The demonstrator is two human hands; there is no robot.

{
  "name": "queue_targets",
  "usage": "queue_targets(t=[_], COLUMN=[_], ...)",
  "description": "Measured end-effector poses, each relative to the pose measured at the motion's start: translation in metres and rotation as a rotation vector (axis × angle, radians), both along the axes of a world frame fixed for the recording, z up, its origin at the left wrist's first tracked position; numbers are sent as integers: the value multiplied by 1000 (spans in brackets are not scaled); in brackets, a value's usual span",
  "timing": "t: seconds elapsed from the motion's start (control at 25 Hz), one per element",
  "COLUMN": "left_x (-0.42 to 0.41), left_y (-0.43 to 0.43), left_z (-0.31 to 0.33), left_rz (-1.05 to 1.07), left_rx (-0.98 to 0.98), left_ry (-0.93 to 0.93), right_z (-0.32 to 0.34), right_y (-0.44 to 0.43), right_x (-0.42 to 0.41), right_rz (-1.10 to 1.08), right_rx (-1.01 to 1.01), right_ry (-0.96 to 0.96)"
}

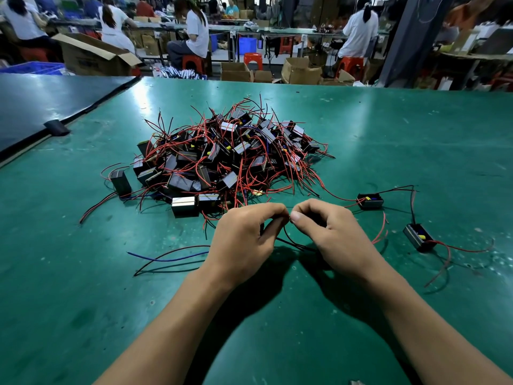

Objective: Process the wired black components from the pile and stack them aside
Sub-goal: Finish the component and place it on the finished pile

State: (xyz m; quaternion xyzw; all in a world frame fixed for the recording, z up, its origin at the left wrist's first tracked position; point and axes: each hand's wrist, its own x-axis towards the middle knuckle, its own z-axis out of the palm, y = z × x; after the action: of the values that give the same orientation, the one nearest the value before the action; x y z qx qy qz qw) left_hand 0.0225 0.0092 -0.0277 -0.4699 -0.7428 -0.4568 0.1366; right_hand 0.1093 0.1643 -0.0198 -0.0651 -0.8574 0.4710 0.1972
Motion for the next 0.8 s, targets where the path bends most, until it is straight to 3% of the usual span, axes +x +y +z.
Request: queue_targets(t=[0.12,0.24,0.44,0.68,0.8], left_x=[1,-6,-17,-28,-31], left_y=[-1,-6,-14,-17,-21], left_z=[2,7,13,21,25], left_rz=[10,38,83,-71,-107], left_rx=[-10,-40,-148,-364,-440], left_ry=[-15,-228,-556,-844,-858], right_z=[5,7,2,5,6], right_y=[3,9,12,14,14], right_x=[1,2,3,2,3], right_rz=[7,-75,-154,-46,-40], right_rx=[-113,-144,121,78,91], right_ry=[-45,-14,-67,-187,-212])
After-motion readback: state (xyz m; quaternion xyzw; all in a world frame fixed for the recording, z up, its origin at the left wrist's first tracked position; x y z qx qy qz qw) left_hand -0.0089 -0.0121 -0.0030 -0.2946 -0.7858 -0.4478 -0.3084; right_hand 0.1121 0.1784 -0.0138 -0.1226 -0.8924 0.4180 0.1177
